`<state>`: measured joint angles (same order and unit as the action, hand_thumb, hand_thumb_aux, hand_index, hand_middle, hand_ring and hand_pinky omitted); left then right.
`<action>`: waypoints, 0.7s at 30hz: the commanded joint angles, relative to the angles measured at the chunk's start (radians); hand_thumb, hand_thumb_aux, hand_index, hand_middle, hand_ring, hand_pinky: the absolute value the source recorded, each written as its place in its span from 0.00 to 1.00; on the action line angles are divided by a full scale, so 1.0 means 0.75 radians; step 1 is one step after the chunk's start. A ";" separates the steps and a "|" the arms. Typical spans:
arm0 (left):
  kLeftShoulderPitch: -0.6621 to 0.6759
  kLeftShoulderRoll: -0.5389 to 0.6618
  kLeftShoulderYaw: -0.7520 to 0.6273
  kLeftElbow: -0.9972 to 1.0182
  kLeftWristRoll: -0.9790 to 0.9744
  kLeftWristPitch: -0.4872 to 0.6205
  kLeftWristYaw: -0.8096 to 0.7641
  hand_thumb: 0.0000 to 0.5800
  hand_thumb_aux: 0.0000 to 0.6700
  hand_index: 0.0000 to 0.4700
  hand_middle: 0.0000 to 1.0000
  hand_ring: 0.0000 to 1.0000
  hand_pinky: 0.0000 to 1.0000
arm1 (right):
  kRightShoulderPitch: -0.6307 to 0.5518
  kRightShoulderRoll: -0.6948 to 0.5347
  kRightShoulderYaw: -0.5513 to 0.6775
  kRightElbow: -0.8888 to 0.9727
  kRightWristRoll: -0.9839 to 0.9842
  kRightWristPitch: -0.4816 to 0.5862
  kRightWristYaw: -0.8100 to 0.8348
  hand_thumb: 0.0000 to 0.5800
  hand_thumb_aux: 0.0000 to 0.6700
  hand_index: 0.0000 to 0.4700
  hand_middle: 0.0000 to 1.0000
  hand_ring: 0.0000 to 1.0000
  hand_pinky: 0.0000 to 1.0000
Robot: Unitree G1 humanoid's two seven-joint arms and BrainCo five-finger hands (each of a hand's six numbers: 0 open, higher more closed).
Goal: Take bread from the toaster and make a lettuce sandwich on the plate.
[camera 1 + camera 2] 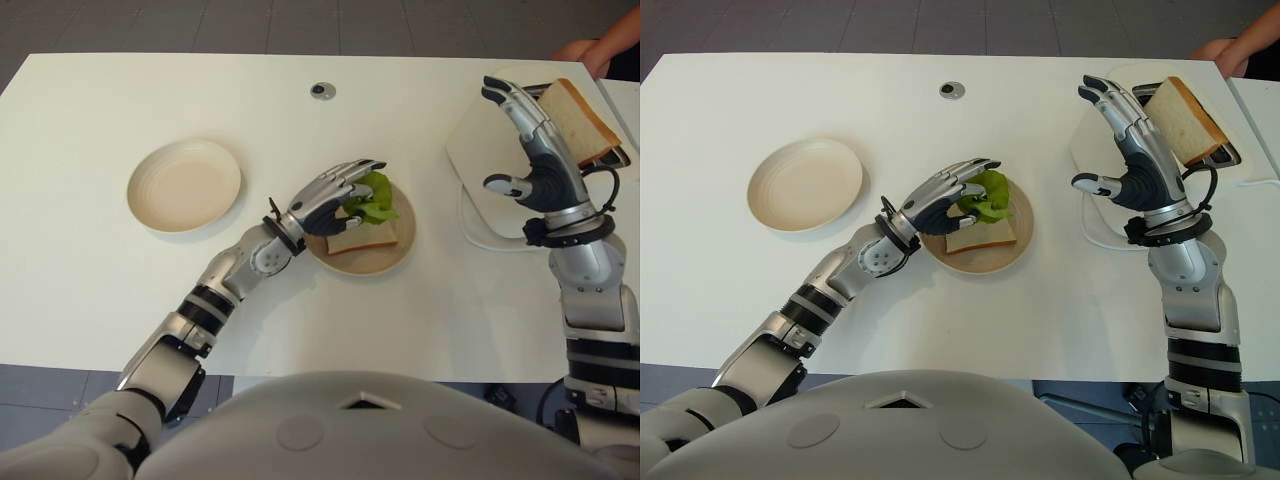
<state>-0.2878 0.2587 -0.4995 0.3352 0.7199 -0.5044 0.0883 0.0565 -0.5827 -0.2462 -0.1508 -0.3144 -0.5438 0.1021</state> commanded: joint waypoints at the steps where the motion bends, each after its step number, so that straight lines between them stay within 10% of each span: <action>1: -0.013 0.003 -0.063 0.153 0.025 0.022 -0.066 1.00 1.00 1.00 0.00 0.00 0.00 | -0.030 -0.024 -0.151 -0.057 0.056 0.066 -0.044 0.00 0.00 0.00 0.00 0.00 0.00; 9: -0.051 -0.037 -0.133 0.315 0.022 -0.017 -0.058 1.00 1.00 1.00 0.00 0.00 0.00 | -0.090 -0.066 -0.352 -0.020 -0.087 0.276 -0.186 0.00 0.00 0.00 0.00 0.00 0.00; 10: -0.050 -0.035 -0.136 0.313 0.015 -0.020 -0.069 0.47 0.27 0.27 0.00 0.00 0.00 | -0.078 -0.115 -0.336 0.060 -0.190 0.312 -0.211 0.00 0.00 0.00 0.00 0.00 0.00; 11: -0.049 -0.033 -0.139 0.313 0.012 -0.022 -0.077 0.03 0.02 0.02 0.00 0.00 0.00 | -0.073 -0.148 -0.314 0.143 -0.267 0.346 -0.234 0.00 0.00 0.00 0.00 0.00 0.00; 20: -0.001 0.034 -0.109 0.149 -0.046 -0.003 -0.173 0.00 0.00 0.00 0.00 0.00 0.00 | -0.161 -0.262 -0.025 0.607 -0.437 0.379 -0.291 0.00 0.00 0.00 0.00 0.00 0.00; 21: 0.004 0.041 -0.098 0.125 -0.052 0.003 -0.175 0.00 0.00 0.00 0.00 0.00 0.00 | -0.161 -0.274 -0.014 0.609 -0.434 0.375 -0.297 0.19 0.10 0.10 0.00 0.00 0.00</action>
<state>-0.3127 0.2659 -0.5808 0.4455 0.6854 -0.5251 -0.0179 -0.0752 -0.7792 -0.2981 0.2737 -0.6296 -0.2672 -0.1365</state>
